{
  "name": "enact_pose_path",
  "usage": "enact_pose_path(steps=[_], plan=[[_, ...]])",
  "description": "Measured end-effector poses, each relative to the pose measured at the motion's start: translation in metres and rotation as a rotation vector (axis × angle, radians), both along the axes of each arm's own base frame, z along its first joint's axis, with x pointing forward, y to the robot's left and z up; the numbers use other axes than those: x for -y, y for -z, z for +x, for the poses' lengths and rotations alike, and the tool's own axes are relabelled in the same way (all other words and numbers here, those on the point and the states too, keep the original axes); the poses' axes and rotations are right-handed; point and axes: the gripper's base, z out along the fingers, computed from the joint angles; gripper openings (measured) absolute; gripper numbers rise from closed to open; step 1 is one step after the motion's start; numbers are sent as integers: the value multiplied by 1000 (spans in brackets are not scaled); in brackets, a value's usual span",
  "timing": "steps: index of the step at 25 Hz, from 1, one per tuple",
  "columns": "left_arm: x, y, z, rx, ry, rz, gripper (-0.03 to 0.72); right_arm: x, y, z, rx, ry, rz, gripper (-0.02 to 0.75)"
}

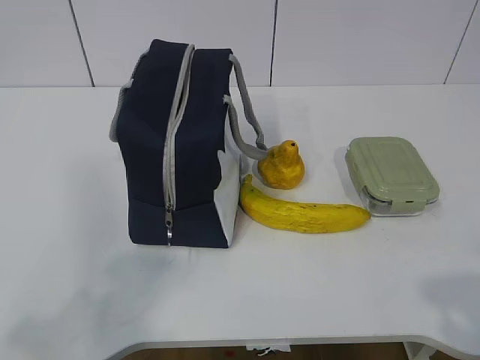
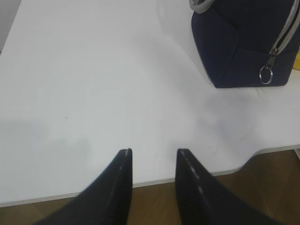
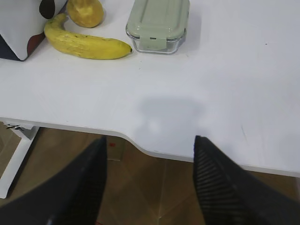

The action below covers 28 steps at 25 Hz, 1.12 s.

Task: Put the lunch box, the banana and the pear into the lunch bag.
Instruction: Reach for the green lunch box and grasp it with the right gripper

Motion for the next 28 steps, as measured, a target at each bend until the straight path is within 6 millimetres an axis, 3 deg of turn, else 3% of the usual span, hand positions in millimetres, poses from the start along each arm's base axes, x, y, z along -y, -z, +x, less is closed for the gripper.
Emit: enact_pose_path(steps=[20,28], plan=[[1,0,0,-1,10,-15,239,1,0,1,-7,10,-2,454],[2,0,0,-2,15,-21,240,3,-16,20,-134,101,3,454]])
